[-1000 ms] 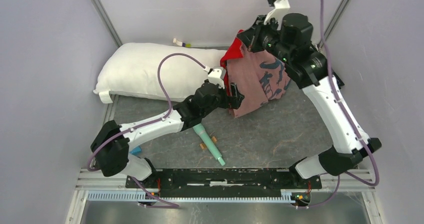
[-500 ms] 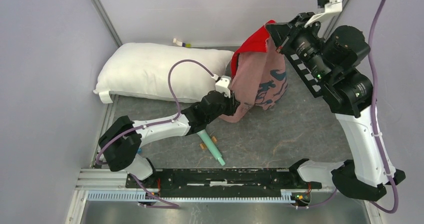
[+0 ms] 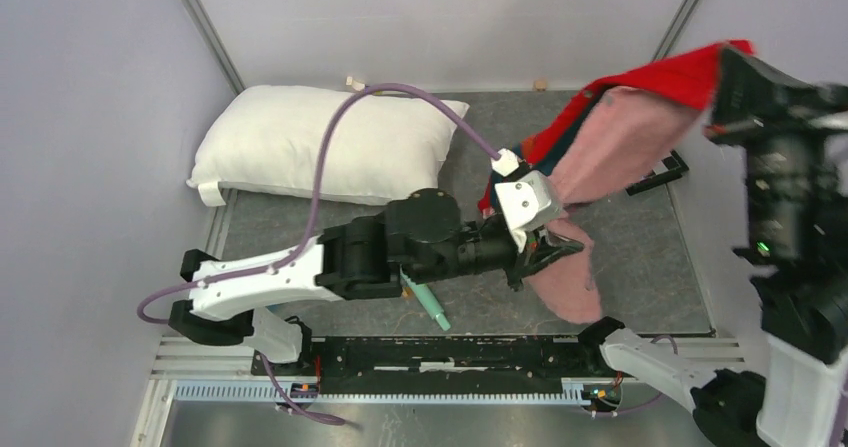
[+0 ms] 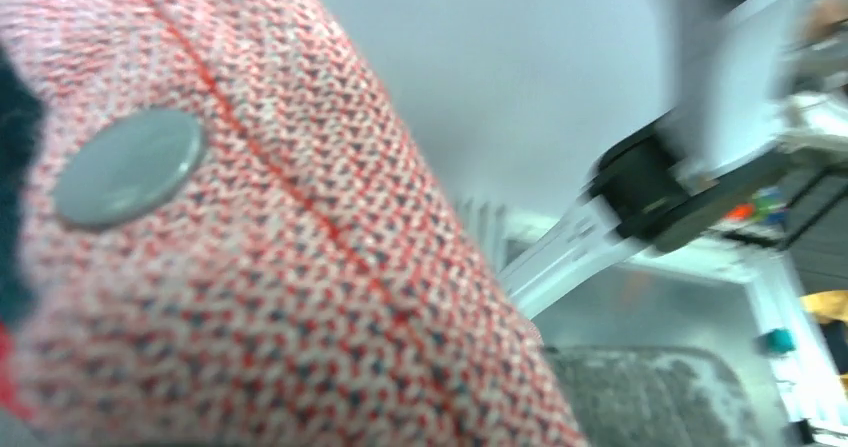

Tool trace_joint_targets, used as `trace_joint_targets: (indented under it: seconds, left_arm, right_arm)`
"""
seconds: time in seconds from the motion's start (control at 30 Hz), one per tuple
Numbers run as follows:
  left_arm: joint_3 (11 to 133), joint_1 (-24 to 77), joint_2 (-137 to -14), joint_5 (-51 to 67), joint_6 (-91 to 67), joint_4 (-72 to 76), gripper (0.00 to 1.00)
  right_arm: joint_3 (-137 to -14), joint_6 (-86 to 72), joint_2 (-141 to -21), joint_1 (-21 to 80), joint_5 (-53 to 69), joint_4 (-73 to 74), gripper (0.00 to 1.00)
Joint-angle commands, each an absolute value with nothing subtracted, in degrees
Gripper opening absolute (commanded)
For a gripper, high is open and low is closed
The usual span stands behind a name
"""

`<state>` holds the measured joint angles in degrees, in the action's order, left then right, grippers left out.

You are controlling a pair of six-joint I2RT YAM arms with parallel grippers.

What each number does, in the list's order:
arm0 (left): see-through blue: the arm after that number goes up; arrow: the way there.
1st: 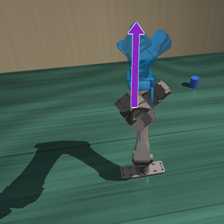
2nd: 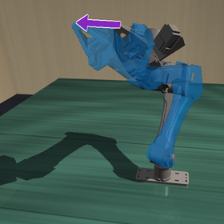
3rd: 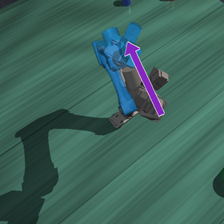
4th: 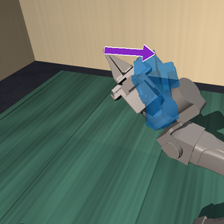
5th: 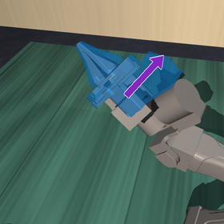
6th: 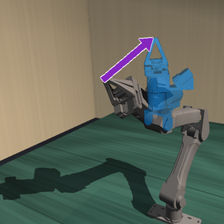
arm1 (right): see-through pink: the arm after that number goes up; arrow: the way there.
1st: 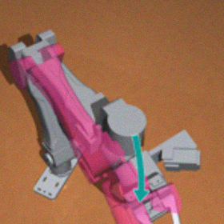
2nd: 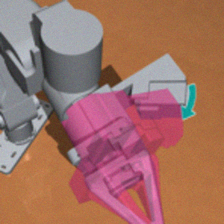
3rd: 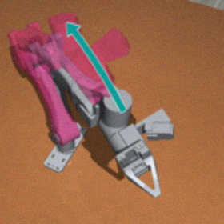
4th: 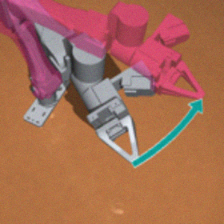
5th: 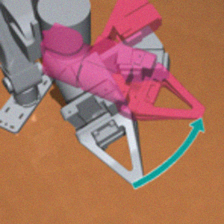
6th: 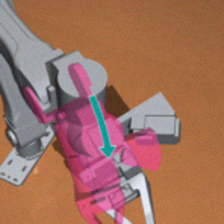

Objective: Put the pillow into the pillowcase

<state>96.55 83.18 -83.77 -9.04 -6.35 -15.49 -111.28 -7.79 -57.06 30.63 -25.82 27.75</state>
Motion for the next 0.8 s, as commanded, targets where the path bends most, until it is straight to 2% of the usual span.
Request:
trace_joint_targets:
  seconds: [0.0, 0.13, 0.2, 0.37, 0.5, 0.6, 0.67, 0.77]
  left_arm:
    - [117.16, 89.76, -90.56, -1.74, 3.84, -26.15, 0.03]
    - [139.63, 92.54, -102.46, 1.57, 4.43, -33.29, 0.03]
    - [142.86, 92.52, -104.44, -1.7, 3.23, -31.61, 0.03]
    - [141.82, 88.3, -104.67, -13.75, -3.78, -27.91, 0.02]
    - [137.77, 76.34, -104.69, -11.96, -14.75, -32.12, 0.02]
    - [136.75, 66.77, -107.75, -7.81, -21.79, -36.87, 0.02]
    - [135.07, 60.65, -110.01, -5.93, -24.26, -38.54, 0.03]
    - [131.08, 53.08, -113.48, -6.76, -27.04, -40.99, 0.02]
  right_arm:
    - [-108.05, -0.97, -48.18, 30.63, -34.84, 15.23, 0.0]
    - [-107.24, 2.0, -44.04, 30.67, -36.95, 10.95, 0.0]
    - [-109.44, 2.95, -45.26, 30.67, -36.86, 11.37, 0.0]
    - [-109.45, 5.05, -53.17, 30.87, -37.9, 13.5, 0.0]
    - [-102.29, 5.76, -59.47, 30.94, -38.32, 10.29, 0.0]
    - [-102.06, 6.31, -68.03, 30.39, -39.7, 9.05, 0.0]
    - [-103.51, 4.43, -74.94, 26.75, -34.99, 9.06, 0.0]
    - [-111.45, -6.34, -88.17, 17.22, -20.9, 14.05, 0.0]
